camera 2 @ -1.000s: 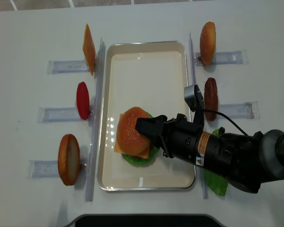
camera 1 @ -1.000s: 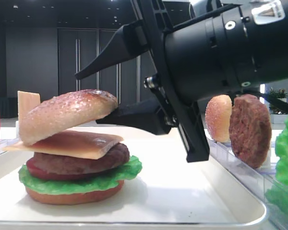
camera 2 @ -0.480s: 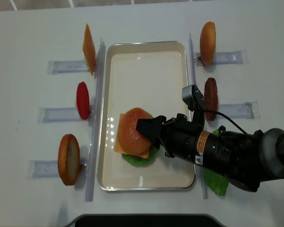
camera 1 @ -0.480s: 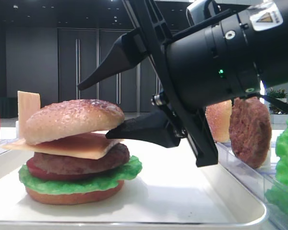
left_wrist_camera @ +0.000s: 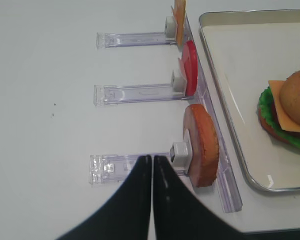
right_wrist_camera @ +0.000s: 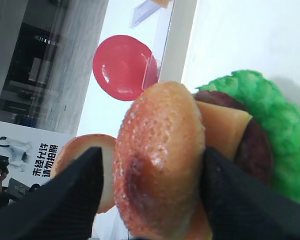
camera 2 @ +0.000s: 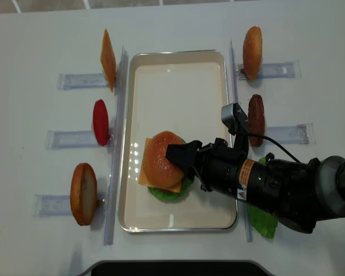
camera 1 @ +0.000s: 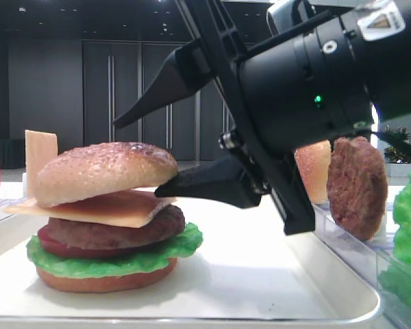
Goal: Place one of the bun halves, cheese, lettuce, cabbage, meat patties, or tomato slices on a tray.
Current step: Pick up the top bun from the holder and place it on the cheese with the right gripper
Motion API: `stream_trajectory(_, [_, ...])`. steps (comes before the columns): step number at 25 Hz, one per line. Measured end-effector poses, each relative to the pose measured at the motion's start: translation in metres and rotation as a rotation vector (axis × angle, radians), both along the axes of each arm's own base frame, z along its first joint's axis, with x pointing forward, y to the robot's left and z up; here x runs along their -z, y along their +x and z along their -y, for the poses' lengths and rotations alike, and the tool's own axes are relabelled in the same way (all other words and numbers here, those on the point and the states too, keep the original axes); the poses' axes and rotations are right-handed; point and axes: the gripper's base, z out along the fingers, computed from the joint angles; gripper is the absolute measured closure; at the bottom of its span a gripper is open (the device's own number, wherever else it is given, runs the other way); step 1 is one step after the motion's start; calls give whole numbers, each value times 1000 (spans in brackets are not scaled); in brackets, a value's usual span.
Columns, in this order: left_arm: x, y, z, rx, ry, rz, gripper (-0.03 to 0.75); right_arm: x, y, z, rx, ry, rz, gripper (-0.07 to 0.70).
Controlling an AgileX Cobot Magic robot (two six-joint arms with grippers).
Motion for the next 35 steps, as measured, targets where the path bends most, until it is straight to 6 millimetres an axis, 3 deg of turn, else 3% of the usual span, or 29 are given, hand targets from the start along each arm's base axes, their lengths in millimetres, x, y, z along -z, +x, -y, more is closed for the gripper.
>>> stream_trajectory(5, [0, 0, 0, 0, 0, 0, 722, -10, 1, 3, 17, -11, 25, 224])
stream_trajectory(29, [0, 0, 0, 0, 0, 0, 722, -9, 1, 4, 23, -27, 18, 219])
stream_trajectory(35, [0, 0, 0, 0, 0, 0, 722, -20, 2, 7, 39, -29, 38, 219])
